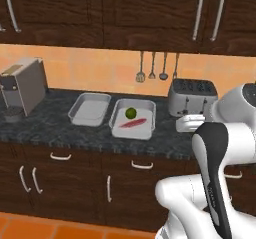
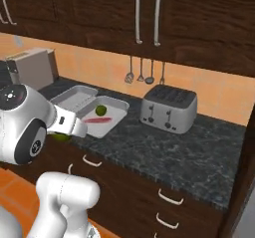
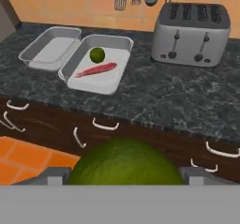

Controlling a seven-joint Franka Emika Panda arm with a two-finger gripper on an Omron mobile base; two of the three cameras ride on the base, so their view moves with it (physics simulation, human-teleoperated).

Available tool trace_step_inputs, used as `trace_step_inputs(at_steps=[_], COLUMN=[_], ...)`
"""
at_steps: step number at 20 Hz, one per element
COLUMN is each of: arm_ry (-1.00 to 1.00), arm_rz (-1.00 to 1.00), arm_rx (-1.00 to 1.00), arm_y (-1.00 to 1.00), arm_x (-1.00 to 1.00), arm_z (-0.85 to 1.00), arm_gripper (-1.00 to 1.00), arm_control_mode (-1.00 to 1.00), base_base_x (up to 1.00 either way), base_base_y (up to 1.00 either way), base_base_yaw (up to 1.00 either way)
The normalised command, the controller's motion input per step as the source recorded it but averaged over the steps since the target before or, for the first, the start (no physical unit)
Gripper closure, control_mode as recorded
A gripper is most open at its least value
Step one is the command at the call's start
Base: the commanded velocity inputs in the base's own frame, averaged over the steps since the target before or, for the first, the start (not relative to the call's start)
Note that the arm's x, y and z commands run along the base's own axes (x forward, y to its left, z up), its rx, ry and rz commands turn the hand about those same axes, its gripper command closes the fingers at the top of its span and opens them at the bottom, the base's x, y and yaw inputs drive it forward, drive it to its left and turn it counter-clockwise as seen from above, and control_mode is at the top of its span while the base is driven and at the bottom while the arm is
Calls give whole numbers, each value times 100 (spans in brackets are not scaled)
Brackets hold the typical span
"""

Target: Place one lime and one steak in each tupperware on the nearby counter, to pack two identical lunches.

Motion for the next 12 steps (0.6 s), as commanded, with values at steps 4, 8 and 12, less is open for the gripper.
trace_step_inputs(at_steps=[4,8,12], arm_ry=[0,0,0], arm_rz=[0,0,0], arm_rx=[0,0,0], arm_y=[0,0,0], arm_x=[0,0,0], arm_z=[0,0,0], arm_gripper=[100,100,100], arm_control_mode=[100,100,100], base_base_x=[100,96,78], base_base_y=[100,100,97], base_base_yaw=[4,0,-15])
